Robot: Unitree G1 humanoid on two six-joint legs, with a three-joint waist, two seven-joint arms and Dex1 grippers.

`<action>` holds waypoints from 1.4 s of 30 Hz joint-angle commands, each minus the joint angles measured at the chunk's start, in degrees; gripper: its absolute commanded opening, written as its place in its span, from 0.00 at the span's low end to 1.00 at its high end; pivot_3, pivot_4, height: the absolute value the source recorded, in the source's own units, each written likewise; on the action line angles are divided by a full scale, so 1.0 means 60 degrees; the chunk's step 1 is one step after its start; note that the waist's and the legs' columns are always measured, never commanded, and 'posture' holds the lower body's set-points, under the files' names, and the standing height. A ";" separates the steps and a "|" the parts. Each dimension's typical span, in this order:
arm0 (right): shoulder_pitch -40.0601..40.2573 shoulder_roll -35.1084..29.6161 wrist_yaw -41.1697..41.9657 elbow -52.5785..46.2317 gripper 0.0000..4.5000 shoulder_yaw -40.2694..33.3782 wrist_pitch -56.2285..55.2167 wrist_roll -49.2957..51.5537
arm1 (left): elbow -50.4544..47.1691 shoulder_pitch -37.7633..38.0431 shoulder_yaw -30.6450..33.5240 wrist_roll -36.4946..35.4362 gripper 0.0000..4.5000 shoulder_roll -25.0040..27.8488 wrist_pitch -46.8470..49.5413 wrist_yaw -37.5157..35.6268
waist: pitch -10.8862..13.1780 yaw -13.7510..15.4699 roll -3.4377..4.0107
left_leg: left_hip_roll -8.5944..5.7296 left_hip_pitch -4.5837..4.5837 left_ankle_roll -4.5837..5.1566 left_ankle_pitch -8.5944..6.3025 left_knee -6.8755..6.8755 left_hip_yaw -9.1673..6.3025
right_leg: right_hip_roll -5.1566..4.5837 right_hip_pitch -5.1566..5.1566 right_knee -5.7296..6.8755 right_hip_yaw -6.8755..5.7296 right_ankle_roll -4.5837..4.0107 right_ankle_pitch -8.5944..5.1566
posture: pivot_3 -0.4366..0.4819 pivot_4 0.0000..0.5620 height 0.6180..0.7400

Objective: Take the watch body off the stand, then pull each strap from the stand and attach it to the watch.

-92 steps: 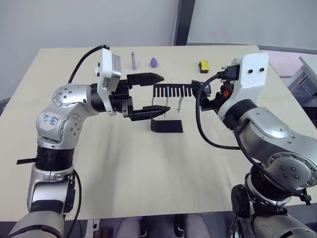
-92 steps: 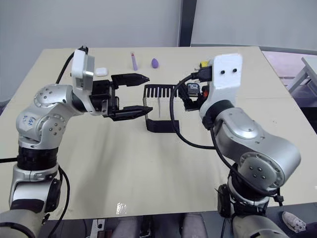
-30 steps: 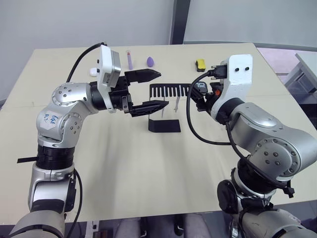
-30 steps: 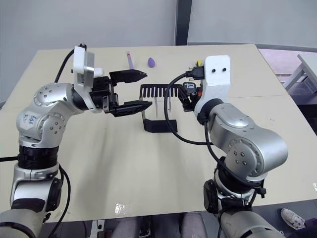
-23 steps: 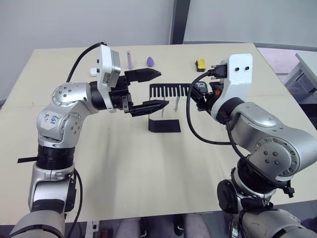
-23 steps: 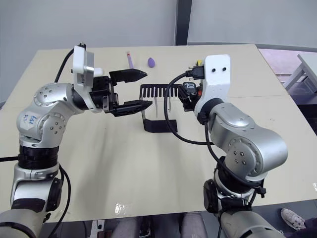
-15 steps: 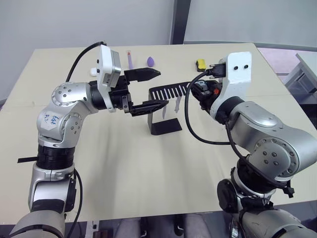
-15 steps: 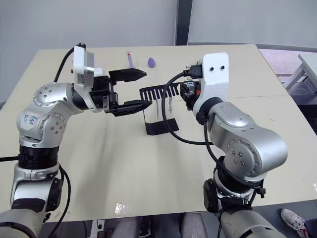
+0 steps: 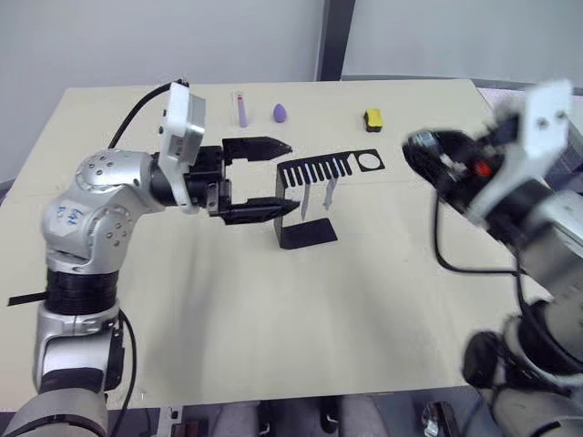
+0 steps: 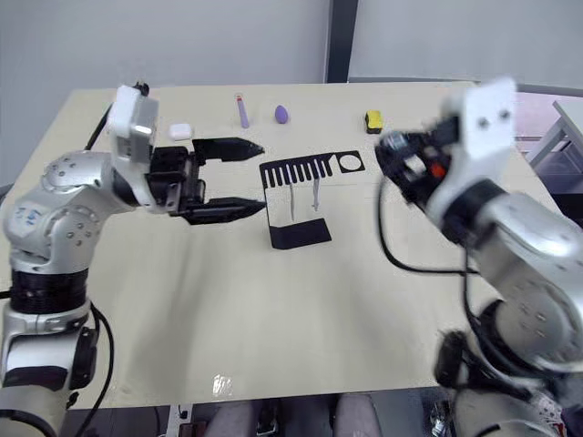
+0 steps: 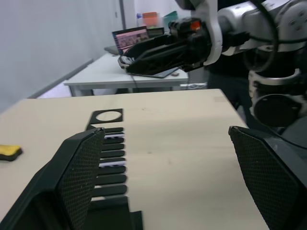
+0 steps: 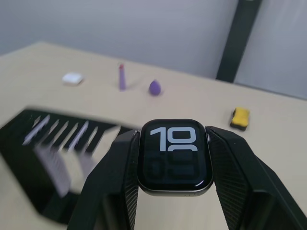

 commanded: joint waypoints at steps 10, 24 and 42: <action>0.6630 -0.0472 0.1936 0.2759 0.37 0.1512 -0.8060 -0.2484 | -0.0822 0.2215 -0.1015 0.1260 1.00 0.0897 -0.1695 -0.1597 | 0.0009 -0.0038 -0.0027 | -0.0006 0.0050 0.0000 0.0026 -0.0009 0.0073 | 0.0009 0.0013 -0.0056 0.0074 0.0022 0.0019 | 0.48 0.27 1.00; 0.5453 0.0382 0.1107 0.6210 0.37 0.2458 -0.9841 -0.2993 | -0.1102 0.2621 -0.1095 0.1422 1.00 0.0277 -0.1951 -0.0948 | 0.0009 0.0006 -0.0026 | 0.0011 0.0042 -0.0009 0.0046 0.0004 0.0066 | 0.0017 -0.0012 0.0021 0.0087 -0.0002 0.0019 | 0.48 0.27 1.00; 0.6980 -0.0567 0.1384 0.5558 0.99 0.2309 -0.9151 -0.2740 | -0.0128 0.2968 -0.0841 0.1991 1.00 0.0191 -0.2444 -0.0520 | 0.0003 0.0242 -0.0028 | 0.0006 0.0049 -0.0007 0.0045 0.0014 0.0060 | 0.0009 -0.0001 0.0040 0.0082 -0.0001 0.0019 | 0.48 0.27 1.00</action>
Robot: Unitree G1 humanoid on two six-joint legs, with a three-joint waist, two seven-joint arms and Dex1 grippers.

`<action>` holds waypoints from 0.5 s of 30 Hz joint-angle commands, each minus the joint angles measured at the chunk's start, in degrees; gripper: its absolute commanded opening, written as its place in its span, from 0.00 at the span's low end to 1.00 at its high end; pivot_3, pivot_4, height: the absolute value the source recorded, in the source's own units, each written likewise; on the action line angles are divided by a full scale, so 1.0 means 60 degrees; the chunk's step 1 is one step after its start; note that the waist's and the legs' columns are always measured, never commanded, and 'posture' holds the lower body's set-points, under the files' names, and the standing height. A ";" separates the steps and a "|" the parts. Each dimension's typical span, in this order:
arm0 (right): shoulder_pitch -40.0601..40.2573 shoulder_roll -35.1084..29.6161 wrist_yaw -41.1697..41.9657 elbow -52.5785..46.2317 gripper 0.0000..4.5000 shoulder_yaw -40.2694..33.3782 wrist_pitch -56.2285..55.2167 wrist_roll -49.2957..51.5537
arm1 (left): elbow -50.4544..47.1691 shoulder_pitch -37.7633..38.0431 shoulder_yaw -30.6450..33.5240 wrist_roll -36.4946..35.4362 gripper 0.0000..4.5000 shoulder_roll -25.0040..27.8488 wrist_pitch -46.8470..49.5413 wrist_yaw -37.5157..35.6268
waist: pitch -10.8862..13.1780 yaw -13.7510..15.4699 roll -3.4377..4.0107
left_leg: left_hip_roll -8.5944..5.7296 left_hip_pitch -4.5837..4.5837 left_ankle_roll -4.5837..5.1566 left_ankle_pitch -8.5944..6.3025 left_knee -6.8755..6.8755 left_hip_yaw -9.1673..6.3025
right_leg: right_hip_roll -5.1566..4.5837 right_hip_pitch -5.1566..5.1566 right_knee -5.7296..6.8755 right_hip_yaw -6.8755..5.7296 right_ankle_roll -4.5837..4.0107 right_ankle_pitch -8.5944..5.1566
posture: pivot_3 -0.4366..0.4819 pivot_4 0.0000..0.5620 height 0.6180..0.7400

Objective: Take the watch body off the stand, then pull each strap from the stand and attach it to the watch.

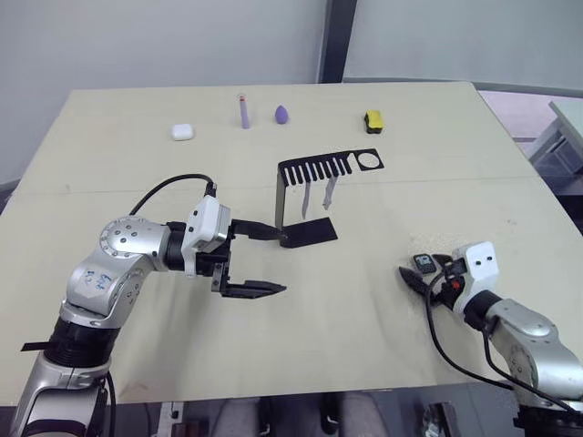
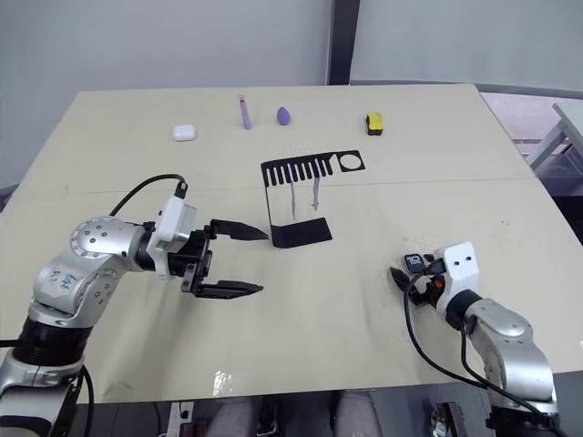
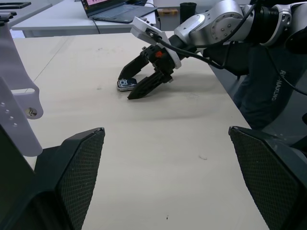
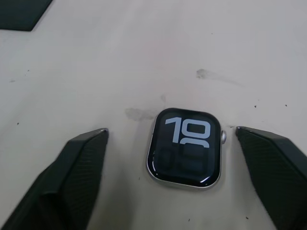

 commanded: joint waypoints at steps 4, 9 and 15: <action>0.2358 -0.0643 0.0787 -0.2188 0.99 -0.1899 0.0698 0.1233 | 0.0235 0.0995 0.0994 0.0076 1.00 0.0624 0.0015 0.0292 | 0.0000 0.0083 0.0001 | -0.0002 -0.0006 0.0003 0.0000 0.0000 -0.0008 | -0.0008 -0.0001 -0.0001 -0.0006 0.0000 0.0000 | 0.48 0.27 1.00; 0.4425 -0.0973 0.2175 -0.3245 0.99 -0.4321 0.0662 0.2694 | 0.0272 0.1769 0.2236 -0.0749 1.00 0.1321 0.0957 0.0255 | -0.0003 0.0048 -0.0002 | -0.0008 -0.0001 0.0017 -0.0011 -0.0003 -0.0009 | -0.0024 -0.0001 -0.0035 -0.0011 0.0000 0.0000 | 0.48 0.27 1.00; 0.5121 -0.0965 0.2558 -0.2961 0.99 -0.5912 0.0792 0.3870 | 0.0972 0.2045 0.2807 -0.0350 1.00 0.1677 0.0545 0.0343 | -0.0006 0.0048 -0.0007 | -0.0002 0.0017 0.0008 -0.0023 -0.0015 -0.0011 | -0.0022 0.0006 -0.0041 -0.0010 -0.0003 -0.0001 | 0.48 0.27 1.00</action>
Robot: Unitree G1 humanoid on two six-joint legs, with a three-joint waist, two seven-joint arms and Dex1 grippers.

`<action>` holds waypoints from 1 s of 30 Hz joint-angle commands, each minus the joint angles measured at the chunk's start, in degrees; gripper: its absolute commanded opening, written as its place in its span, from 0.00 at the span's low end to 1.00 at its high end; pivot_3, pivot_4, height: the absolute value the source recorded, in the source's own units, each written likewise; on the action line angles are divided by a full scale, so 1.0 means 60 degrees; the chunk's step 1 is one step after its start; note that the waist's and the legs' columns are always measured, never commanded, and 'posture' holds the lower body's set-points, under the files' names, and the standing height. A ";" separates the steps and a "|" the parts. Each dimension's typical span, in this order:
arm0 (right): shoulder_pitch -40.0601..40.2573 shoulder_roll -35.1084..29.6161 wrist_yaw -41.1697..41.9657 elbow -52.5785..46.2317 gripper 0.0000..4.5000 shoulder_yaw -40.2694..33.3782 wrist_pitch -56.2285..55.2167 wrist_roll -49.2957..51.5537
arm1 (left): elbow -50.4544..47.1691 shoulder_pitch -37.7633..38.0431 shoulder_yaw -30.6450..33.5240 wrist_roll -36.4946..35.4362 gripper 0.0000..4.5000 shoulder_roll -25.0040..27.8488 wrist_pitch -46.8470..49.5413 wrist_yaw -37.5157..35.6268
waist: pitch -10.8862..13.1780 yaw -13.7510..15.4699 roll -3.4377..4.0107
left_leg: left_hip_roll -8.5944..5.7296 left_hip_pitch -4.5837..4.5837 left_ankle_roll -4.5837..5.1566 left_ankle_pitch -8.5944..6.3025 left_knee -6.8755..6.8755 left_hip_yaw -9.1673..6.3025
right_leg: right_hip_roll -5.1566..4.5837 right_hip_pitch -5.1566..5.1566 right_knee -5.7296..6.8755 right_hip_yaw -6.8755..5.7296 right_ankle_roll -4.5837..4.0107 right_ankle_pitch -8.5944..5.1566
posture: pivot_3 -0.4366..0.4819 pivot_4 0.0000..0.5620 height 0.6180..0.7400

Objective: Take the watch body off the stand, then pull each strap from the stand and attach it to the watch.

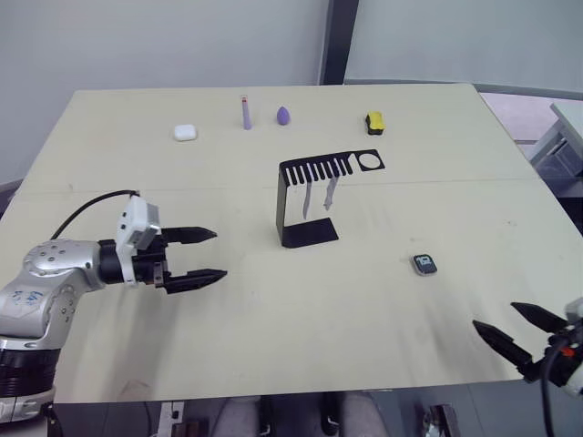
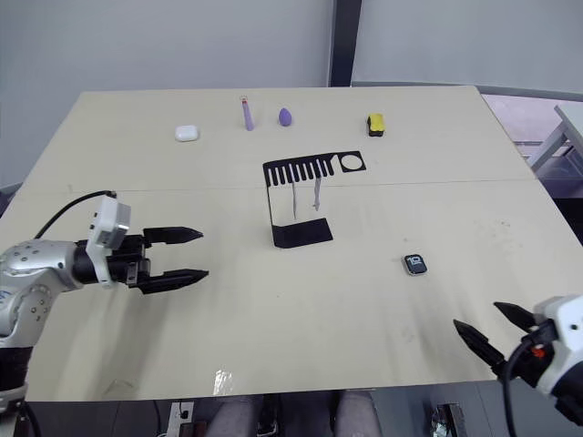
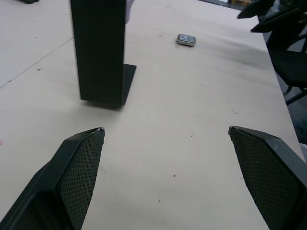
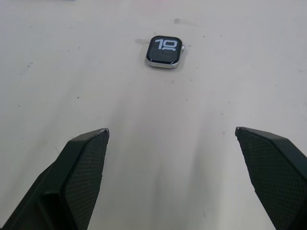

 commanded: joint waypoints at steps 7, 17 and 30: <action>-0.0372 -0.0252 -0.0156 -0.0634 0.99 -0.0289 0.0157 0.1258 | -0.0838 -0.0405 -0.0480 0.0544 1.00 -0.1303 -0.0576 0.1637 | -0.0002 0.0091 -0.0002 | -0.0013 -0.0002 0.0005 -0.0004 0.0002 -0.0001 | -0.0024 0.0001 0.0002 0.0009 -0.0001 0.0000 | 0.48 0.27 1.00; -0.2429 -0.0751 -0.1282 -0.2193 0.99 0.2270 0.0656 0.1928 | -0.1342 -0.0821 -0.2096 0.1894 1.00 -0.3201 0.0275 0.4550 | -0.0010 0.0186 -0.0016 | -0.0012 0.0011 0.0003 0.0003 0.0015 0.0014 | -0.0008 0.0002 0.0035 0.0019 0.0001 0.0003 | 0.48 0.27 1.00; -0.4112 -0.1052 -0.2094 -0.3001 0.99 0.4785 0.1005 0.2859 | -0.1391 -0.1310 -0.2589 0.2715 1.00 -0.4964 0.0695 0.6368 | -0.0010 0.0231 -0.0023 | -0.0006 -0.0037 0.0049 -0.0024 0.0138 -0.0018 | -0.0024 0.0016 0.0042 -0.0018 0.0005 0.0005 | 0.48 0.27 1.00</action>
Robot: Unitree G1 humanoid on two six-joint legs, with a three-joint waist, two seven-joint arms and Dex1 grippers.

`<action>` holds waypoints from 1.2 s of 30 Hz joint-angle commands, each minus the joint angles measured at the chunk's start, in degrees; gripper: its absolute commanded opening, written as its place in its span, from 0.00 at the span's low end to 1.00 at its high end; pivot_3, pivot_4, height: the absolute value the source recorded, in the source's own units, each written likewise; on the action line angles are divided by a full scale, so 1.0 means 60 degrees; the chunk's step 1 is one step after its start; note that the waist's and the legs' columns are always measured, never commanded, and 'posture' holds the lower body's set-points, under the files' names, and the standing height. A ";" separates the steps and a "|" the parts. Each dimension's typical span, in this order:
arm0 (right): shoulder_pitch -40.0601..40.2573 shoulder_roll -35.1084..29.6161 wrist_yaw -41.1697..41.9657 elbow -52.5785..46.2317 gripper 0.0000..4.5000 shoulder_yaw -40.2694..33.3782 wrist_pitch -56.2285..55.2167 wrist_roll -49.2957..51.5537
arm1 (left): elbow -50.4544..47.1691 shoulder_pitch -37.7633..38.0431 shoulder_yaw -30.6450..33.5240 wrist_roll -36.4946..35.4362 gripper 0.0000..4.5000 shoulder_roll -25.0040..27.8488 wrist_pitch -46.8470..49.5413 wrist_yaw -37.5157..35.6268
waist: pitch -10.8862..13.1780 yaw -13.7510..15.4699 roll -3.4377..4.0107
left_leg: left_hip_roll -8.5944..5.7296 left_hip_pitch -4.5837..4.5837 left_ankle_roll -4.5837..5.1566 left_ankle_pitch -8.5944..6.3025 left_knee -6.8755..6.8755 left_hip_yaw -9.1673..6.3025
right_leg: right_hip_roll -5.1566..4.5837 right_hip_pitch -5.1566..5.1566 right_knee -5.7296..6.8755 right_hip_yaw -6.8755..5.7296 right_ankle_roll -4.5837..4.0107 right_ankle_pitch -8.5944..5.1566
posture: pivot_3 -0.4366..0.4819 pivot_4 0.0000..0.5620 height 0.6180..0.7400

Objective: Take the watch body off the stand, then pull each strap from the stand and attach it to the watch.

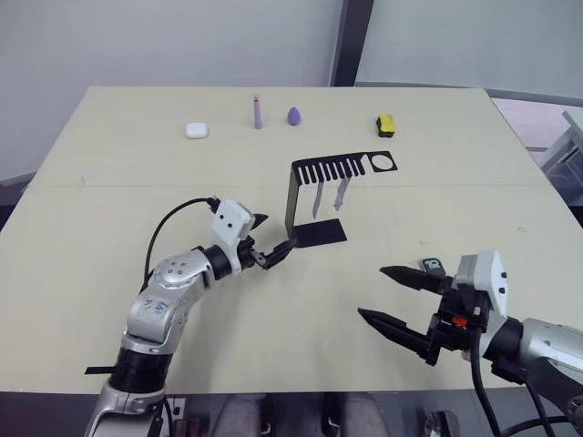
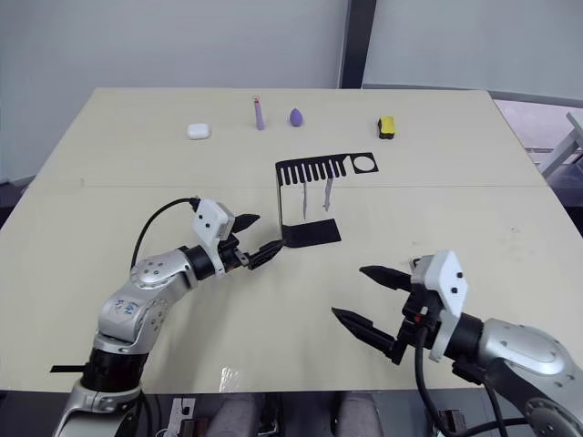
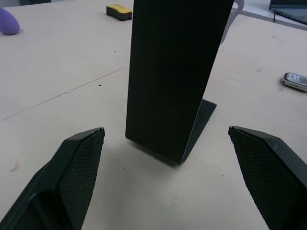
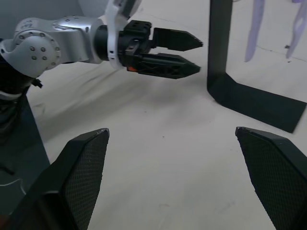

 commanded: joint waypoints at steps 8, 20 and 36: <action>-0.0830 0.0271 -0.0512 0.0312 1.00 0.0937 -0.0510 -0.0627 | 0.1163 -0.1372 -0.0420 0.0868 0.87 -0.0717 -0.1129 0.0407 | -0.0001 0.0017 -0.0002 | -0.0004 -0.0007 0.0004 -0.0008 0.0003 -0.0005 | -0.0002 0.0009 0.0019 -0.0028 0.0006 0.0003 | 0.48 0.27 1.00; -0.0846 0.0495 -0.0652 0.0412 1.00 0.1274 -0.0776 -0.1120 | 0.2114 -0.1781 -0.0422 0.1272 0.48 -0.0797 -0.1803 0.0327 | -0.0001 -0.0003 -0.0002 | 0.0001 -0.0008 0.0008 -0.0009 0.0012 -0.0005 | -0.0004 0.0012 0.0010 -0.0037 0.0010 0.0005 | 0.48 0.27 1.00; -0.0981 0.0543 -0.0673 0.0591 1.00 0.1133 -0.0741 -0.1052 | 0.3004 -0.2330 -0.0463 0.0996 0.48 -0.0407 -0.2260 -0.1199 | -0.0001 -0.0006 -0.0002 | 0.0000 -0.0009 0.0009 -0.0008 0.0012 -0.0006 | -0.0004 0.0013 0.0016 -0.0041 0.0010 0.0006 | 0.48 0.27 1.00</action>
